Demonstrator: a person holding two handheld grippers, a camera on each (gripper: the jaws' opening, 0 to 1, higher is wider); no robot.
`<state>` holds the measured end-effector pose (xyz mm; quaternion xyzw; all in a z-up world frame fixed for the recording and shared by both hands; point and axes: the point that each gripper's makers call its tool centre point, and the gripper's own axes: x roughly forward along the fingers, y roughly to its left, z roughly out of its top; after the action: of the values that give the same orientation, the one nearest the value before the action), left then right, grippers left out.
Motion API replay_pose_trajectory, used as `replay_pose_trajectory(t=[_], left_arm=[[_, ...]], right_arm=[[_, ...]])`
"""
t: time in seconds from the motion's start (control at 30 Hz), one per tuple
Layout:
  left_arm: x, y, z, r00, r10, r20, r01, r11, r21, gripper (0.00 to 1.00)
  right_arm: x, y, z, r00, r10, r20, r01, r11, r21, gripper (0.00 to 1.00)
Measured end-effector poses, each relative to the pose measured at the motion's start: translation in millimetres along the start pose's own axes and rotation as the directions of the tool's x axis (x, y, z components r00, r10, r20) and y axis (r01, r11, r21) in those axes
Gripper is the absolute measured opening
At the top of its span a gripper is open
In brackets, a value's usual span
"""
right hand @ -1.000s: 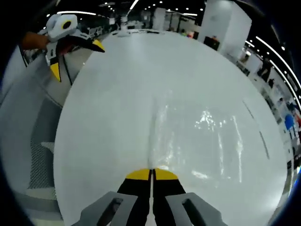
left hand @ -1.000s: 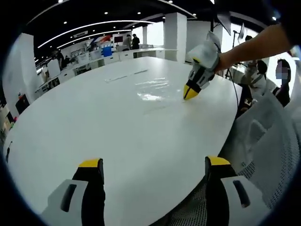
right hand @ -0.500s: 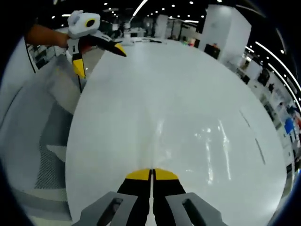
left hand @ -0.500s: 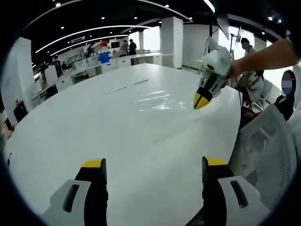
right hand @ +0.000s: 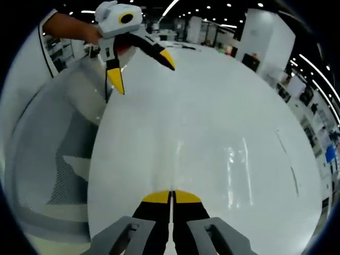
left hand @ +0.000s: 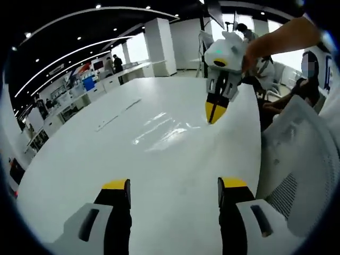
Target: Open the resealable bag by pulling the two sides of the seal apart until the entire bag opening is separated and visibly accessible.
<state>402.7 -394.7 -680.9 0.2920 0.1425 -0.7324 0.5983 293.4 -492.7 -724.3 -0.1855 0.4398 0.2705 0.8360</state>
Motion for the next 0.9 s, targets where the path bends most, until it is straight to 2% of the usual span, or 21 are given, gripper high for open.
replay_pose_trajectory(t=[0.27,0.57,0.67,0.77,0.83,0.9], left_arm=[[10,0.2,10.3,0.999,-0.051,0.013,0.05,0.996,0.072,0.51],[18,-5.5,12.6,0.995,-0.099,0.001,0.098,0.985,0.142,0.4],[21,-9.2,13.7,0.993,-0.116,-0.01,0.116,0.977,0.178,0.35],[24,-13.4,13.6,0.99,-0.137,-0.031,0.14,0.959,0.246,0.3],[26,-14.9,10.8,0.989,-0.14,-0.054,0.15,0.95,0.274,0.28],[26,-16.8,11.7,0.988,-0.144,-0.05,0.152,0.947,0.283,0.24]], right_arm=[[-3,12,8.7,1.0,0.026,-0.014,-0.026,0.999,-0.039,0.0],[-9,16,14.0,0.999,0.044,-0.025,-0.046,0.996,-0.074,0.0],[-11,18,15.6,0.998,0.05,-0.034,-0.053,0.994,-0.098,0.0],[-11,18,17.1,0.998,0.057,-0.041,-0.061,0.993,-0.106,0.0],[-12,18,18.4,0.997,0.058,-0.043,-0.062,0.992,-0.109,0.0],[-12,18,20.0,0.998,0.057,-0.04,-0.061,0.991,-0.117,0.0]])
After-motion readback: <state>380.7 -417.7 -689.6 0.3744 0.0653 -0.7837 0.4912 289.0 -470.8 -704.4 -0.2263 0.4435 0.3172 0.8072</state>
